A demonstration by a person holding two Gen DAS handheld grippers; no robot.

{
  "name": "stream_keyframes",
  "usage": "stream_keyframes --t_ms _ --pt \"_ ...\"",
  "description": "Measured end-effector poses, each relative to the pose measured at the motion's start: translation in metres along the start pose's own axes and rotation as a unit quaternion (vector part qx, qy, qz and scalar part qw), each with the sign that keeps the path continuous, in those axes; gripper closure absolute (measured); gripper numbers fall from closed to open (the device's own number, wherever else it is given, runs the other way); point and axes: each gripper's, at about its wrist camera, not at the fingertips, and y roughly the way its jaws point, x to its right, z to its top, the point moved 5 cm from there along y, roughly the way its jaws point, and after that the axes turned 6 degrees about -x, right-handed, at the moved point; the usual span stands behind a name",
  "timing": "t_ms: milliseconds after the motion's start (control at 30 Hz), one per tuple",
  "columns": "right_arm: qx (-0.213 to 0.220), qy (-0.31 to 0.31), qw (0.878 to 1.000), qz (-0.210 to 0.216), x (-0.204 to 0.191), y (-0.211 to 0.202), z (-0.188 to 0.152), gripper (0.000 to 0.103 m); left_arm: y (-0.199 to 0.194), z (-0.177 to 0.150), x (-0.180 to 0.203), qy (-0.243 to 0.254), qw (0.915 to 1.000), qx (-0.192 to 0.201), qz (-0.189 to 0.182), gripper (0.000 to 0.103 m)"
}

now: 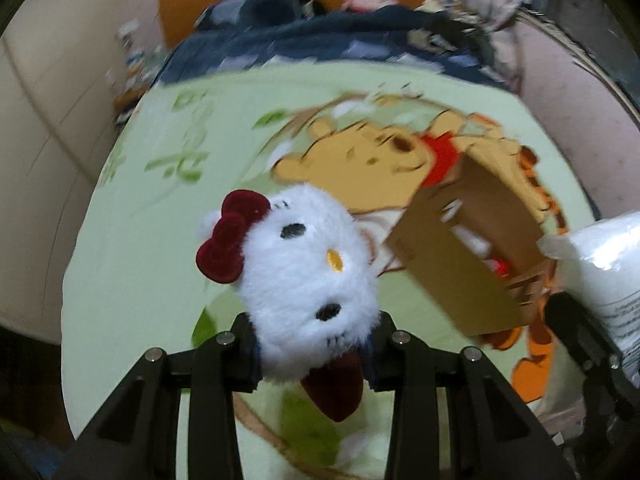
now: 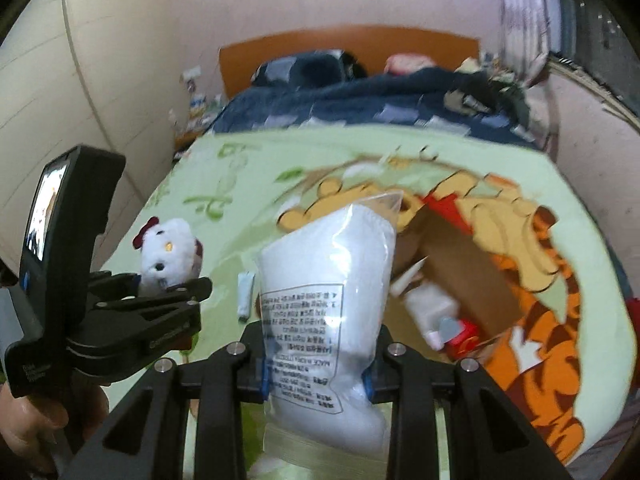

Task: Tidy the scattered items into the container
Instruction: 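Lift and carry the plush toy and wrapped towel toward the cardboard box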

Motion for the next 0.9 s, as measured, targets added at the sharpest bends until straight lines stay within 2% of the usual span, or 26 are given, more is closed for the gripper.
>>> stream_keyframes --t_ms 133,300,633,900 --pt "0.022 0.008 1.0 -0.012 0.026 -0.028 0.004 0.072 -0.031 0.011 0.038 0.027 0.9993 0.021 -0.014 0.066" --pt "0.041 0.012 0.999 -0.017 0.06 -0.05 0.008 0.072 -0.049 0.019 0.081 0.042 0.9986 0.023 -0.021 0.066" --pt "0.052 -0.004 0.999 -0.008 0.111 -0.06 0.017 0.072 -0.047 0.039 0.138 0.037 0.9989 0.028 -0.004 0.066" --pt "0.045 -0.006 0.999 0.001 0.125 -0.053 0.022 0.072 -0.04 0.047 0.153 0.037 0.9991 0.019 0.005 0.066"
